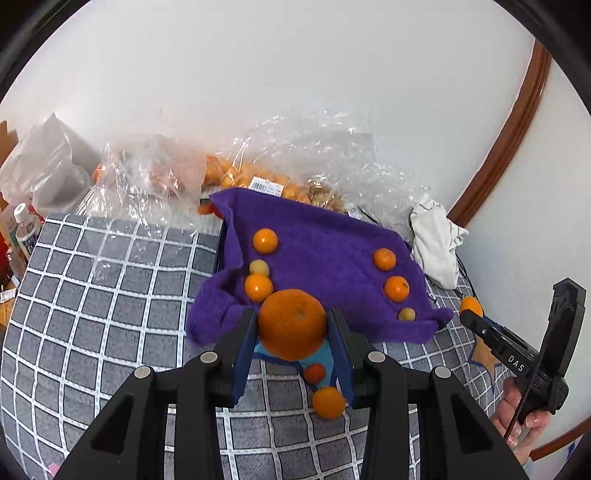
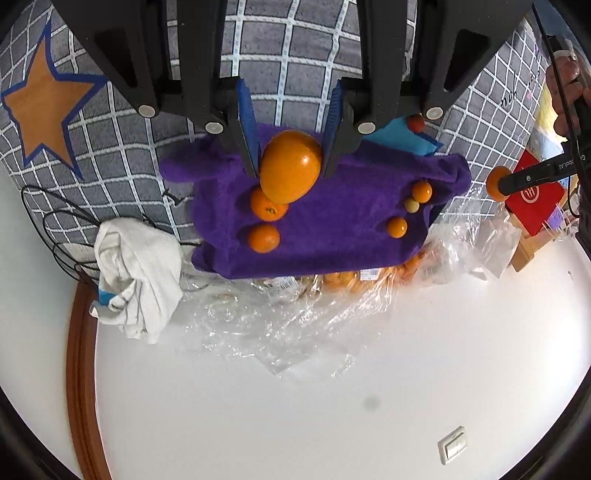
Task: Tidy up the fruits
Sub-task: 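Lift both held oranges and carry them over the purple towel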
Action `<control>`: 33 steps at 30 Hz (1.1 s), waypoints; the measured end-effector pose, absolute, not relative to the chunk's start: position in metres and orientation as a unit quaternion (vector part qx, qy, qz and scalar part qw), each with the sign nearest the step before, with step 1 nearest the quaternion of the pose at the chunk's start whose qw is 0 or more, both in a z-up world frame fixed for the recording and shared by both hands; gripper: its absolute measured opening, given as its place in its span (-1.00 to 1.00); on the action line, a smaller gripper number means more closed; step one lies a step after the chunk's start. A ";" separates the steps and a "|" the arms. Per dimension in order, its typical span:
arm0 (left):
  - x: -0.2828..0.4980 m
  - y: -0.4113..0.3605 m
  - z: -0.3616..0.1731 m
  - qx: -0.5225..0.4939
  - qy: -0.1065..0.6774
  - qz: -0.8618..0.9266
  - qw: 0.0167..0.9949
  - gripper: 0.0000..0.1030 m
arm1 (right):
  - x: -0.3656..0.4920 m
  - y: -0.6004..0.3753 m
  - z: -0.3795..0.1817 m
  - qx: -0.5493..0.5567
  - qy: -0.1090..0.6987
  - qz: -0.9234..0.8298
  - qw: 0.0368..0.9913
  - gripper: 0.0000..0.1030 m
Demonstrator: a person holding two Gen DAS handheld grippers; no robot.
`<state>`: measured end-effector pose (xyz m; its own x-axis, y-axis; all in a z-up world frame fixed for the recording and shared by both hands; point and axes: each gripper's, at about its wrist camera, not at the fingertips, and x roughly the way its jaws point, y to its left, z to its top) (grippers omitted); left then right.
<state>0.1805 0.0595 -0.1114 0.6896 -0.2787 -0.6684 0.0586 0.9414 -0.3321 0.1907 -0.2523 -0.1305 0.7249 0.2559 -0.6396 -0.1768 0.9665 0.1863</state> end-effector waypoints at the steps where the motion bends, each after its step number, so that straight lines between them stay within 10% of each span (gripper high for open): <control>1: 0.182 0.061 -0.110 -0.145 0.382 -0.093 0.908 -0.29 | 0.194 -0.251 -0.130 0.056 0.352 0.118 0.927 -0.36; 33: 0.291 0.055 -0.137 -0.140 0.430 -0.090 0.887 -0.29 | 0.294 -0.194 -0.210 0.005 0.452 0.141 0.881 -0.36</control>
